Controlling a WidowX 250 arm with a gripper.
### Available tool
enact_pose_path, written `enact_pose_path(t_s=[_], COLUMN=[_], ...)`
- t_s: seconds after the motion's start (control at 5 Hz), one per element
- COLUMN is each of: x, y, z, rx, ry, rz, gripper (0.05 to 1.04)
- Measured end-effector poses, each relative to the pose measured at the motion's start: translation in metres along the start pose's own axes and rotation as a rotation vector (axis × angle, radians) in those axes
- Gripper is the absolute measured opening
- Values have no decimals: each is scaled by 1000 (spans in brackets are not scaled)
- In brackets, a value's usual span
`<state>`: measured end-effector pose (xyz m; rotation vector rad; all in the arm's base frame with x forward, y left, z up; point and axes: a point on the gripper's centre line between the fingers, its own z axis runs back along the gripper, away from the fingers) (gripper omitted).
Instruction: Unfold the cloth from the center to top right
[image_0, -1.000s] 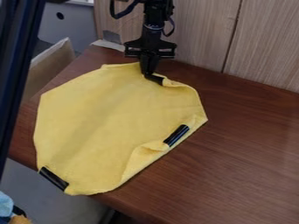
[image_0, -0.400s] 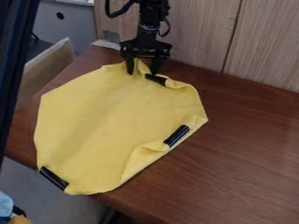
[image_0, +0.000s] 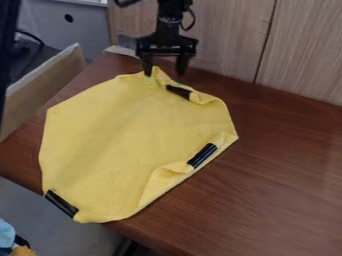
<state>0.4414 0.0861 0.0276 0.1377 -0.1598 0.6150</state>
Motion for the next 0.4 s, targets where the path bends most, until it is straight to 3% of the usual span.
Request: enact_pose_path(t_s=[0.4], x=[-18], y=[24], z=[33], rx=[-35], ry=[-37], rz=[9], gripper=[1000])
